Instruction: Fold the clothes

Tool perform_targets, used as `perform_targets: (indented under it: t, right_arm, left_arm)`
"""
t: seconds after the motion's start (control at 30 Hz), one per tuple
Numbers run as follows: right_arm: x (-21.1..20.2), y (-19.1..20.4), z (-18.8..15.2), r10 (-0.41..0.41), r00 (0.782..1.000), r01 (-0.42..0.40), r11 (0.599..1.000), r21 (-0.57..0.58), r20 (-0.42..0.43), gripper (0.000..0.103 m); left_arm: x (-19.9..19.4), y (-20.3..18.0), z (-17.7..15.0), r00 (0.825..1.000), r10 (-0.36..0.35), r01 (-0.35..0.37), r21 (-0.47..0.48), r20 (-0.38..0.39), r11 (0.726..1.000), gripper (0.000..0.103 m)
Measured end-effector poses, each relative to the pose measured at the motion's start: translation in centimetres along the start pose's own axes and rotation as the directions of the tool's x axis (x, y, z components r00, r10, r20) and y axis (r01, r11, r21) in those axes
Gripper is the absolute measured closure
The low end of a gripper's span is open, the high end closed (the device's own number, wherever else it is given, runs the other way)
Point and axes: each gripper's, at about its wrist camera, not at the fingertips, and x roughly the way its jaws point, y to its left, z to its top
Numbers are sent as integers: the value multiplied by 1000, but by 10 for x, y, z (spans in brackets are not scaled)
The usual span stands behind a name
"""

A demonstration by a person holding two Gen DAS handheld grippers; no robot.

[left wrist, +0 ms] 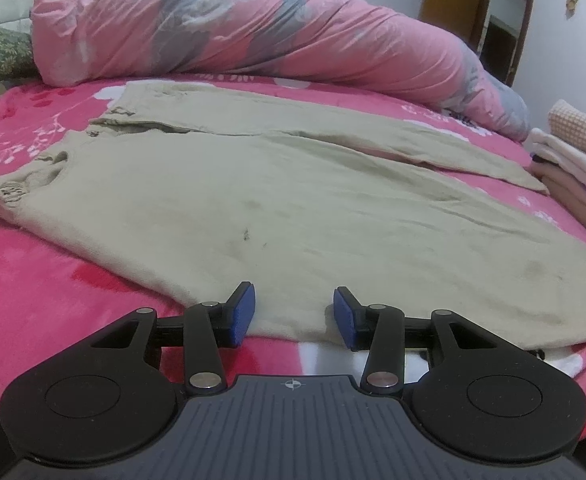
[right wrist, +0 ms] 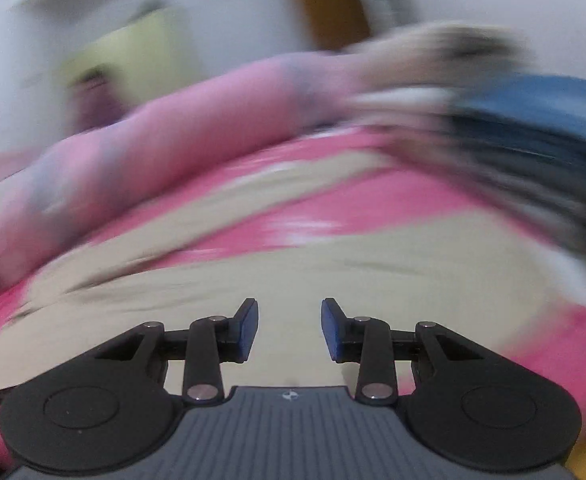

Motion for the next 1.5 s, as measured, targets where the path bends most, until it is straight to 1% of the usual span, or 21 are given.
perform_targets:
  t: [0.03,0.1,0.2,0.27,0.3,0.37,0.43,0.57,0.6,0.7,0.8,0.87,0.9,0.97,1.03,1.1,1.17,1.23,1.37,1.47,1.5]
  right_arm:
    - [17,21,5,70,997,-71,996,-46,-19,66]
    - [51,67,2,158,985,-167,976,-140,-71,66]
    - [86,121,-17,224,965,-251,940,-231,-137,67]
    - [100,149,-41,231,956,-277,915,-295,-180,67]
    - [103,158,-55,240,948,-299,899,-321,-210,66]
    - [90,166,-78,252,950,-306,871,-385,-185,65]
    - [68,166,-86,293,935,-352,828,-438,-198,65]
    - [37,148,-82,358,893,-444,802,-399,-273,65]
    - [31,144,-81,367,886,-456,803,-384,-285,65]
    - [25,136,-71,378,880,-459,832,-312,-287,65]
    - [34,124,-58,413,866,-468,868,-165,-283,64]
    - [48,115,-53,470,827,-494,869,-3,-308,62]
    - [56,110,-51,499,807,-502,861,79,-316,61]
    - [71,103,-57,574,747,-516,819,250,-336,61]
    - [86,95,-63,645,684,-508,756,412,-340,61]
    - [97,91,-72,660,665,-463,731,501,-349,61]
    - [103,87,-79,654,669,-427,726,539,-353,62]
    - [104,79,-81,668,667,-409,699,587,-331,62]
    - [105,56,-84,668,693,-352,641,682,-270,62]
    - [107,38,-87,662,717,-314,588,746,-220,62]
    - [107,31,-88,662,722,-302,564,768,-202,62]
  left_arm:
    - [-3,0,-2,1000,4,-4,-5,5,1000,60]
    - [-8,1,-6,1000,11,-11,-16,16,1000,60]
    - [-14,3,-9,1000,20,-20,-33,16,999,60]
    - [-17,6,-10,1000,26,-26,-40,12,999,60]
    - [-19,8,-10,999,32,-31,-48,15,998,60]
    - [-25,13,-10,998,48,-46,-70,29,996,60]
    - [-31,19,-10,997,60,-55,-88,48,995,60]
    - [-35,37,-7,993,91,-80,-146,70,986,60]
    - [-34,42,-6,993,98,-85,-166,71,982,60]
    - [-32,60,-2,994,84,-64,-245,74,967,60]
    - [-30,74,1,996,58,-30,-331,74,943,60]
    - [-29,78,1,996,42,-12,-369,74,929,60]
    - [-28,79,0,996,40,-8,-380,76,925,60]
    - [-29,79,-2,996,40,-4,-387,83,922,60]
    - [-28,79,-4,995,41,-3,-389,90,921,60]
    - [-27,79,-4,995,42,-2,-391,93,920,60]
    - [-25,79,-4,994,44,-3,-391,96,920,60]
    - [-24,79,-3,994,45,-3,-390,98,921,59]
    - [-22,79,-3,994,48,-5,-387,102,922,59]
    - [-23,79,-3,993,50,-7,-381,104,924,59]
    - [-23,79,-4,993,50,-7,-379,105,925,59]
